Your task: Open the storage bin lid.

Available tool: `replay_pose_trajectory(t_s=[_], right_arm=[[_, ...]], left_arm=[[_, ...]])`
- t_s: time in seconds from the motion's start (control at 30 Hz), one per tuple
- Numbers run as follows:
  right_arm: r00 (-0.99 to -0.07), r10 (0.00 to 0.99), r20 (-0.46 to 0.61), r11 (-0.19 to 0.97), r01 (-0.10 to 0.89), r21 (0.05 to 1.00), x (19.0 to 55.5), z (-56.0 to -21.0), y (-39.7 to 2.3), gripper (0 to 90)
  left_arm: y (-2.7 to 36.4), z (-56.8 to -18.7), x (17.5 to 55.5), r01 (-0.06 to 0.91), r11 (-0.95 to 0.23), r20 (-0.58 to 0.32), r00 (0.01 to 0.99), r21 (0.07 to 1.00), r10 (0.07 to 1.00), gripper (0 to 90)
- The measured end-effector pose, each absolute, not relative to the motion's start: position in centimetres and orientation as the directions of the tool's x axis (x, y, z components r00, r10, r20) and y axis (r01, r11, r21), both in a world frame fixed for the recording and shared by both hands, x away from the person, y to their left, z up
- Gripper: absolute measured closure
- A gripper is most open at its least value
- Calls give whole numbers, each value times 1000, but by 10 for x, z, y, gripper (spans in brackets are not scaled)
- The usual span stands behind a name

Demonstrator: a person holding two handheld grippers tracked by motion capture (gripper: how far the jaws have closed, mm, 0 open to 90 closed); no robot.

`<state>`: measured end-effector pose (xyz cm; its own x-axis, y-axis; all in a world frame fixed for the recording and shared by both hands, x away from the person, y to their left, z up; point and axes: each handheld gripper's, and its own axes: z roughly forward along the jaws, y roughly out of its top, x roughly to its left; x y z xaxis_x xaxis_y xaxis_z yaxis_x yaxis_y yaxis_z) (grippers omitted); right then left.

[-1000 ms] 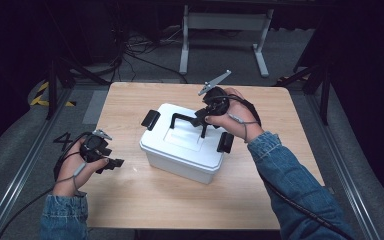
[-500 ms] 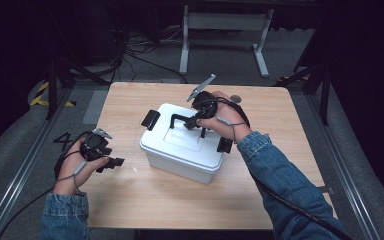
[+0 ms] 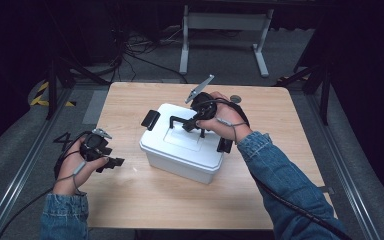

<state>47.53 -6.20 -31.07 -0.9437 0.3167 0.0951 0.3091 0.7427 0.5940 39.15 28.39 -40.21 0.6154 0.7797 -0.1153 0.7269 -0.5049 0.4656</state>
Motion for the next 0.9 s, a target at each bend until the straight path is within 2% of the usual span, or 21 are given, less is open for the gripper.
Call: replay_pose_trajectory(t_s=[0.6, 0.9], right_arm=[[-954, 299, 37, 715, 250, 653, 462, -251, -74, 848], [-951, 307, 24, 707, 245, 664, 462, -237, -82, 848]], left_arm=[[283, -402, 392, 722, -513, -113, 623, 465, 774, 337], [282, -404, 394, 722, -515, -114, 624, 461, 773, 336]])
